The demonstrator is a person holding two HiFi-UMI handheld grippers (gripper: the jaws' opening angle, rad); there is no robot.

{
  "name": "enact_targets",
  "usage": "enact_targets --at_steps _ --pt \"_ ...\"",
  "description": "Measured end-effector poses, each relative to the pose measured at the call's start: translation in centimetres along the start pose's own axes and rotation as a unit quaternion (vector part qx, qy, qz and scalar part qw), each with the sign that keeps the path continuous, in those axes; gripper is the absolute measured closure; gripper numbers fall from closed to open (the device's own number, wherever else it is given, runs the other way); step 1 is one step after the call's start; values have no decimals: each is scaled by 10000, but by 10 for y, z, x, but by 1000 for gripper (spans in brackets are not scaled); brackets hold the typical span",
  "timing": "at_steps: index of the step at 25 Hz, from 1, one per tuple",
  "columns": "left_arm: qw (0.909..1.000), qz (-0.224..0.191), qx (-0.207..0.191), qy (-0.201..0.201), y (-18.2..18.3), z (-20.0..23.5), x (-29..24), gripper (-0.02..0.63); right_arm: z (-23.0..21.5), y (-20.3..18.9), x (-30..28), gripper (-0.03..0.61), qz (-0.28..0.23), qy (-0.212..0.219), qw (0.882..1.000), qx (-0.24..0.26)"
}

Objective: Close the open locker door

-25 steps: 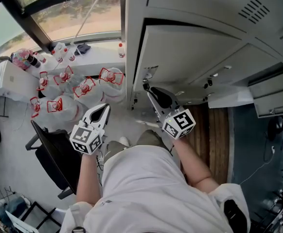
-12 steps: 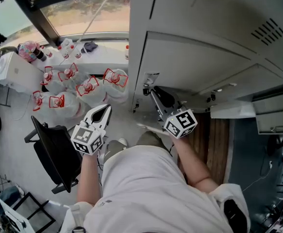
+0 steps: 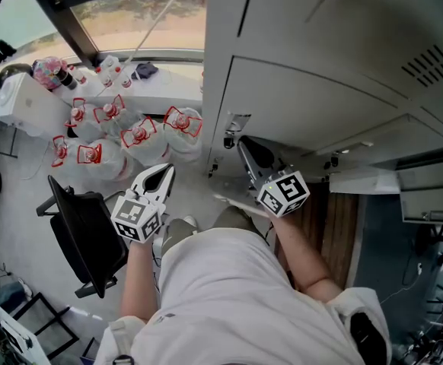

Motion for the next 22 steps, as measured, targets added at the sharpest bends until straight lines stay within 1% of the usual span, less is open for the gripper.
enact_targets --at_steps 10,14,19,22 --pt "9999 -62 -52 -118 7 -8 -5 611 4 2 9 528 49 -55 9999 -78" --pt "9994 -155 -123 -288 13 -15 -8 611 9 3 20 532 58 -115 9999 -32" --pt "9976 -403 -319 -470 23 -28 -13 611 18 3 39 548 -5 -262 9996 71" --pt "9958 -474 -405 -666 28 -36 -17 611 23 2 53 552 -29 -372 9992 165"
Point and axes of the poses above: the fingertips, and each gripper's own axes: x backward along the fingers, z to its left, y out of its top, the point moved 8 cm from there along x, backward along the fingers, and after that the axes turned 14 degrees about -x, right-handed, at the moved point
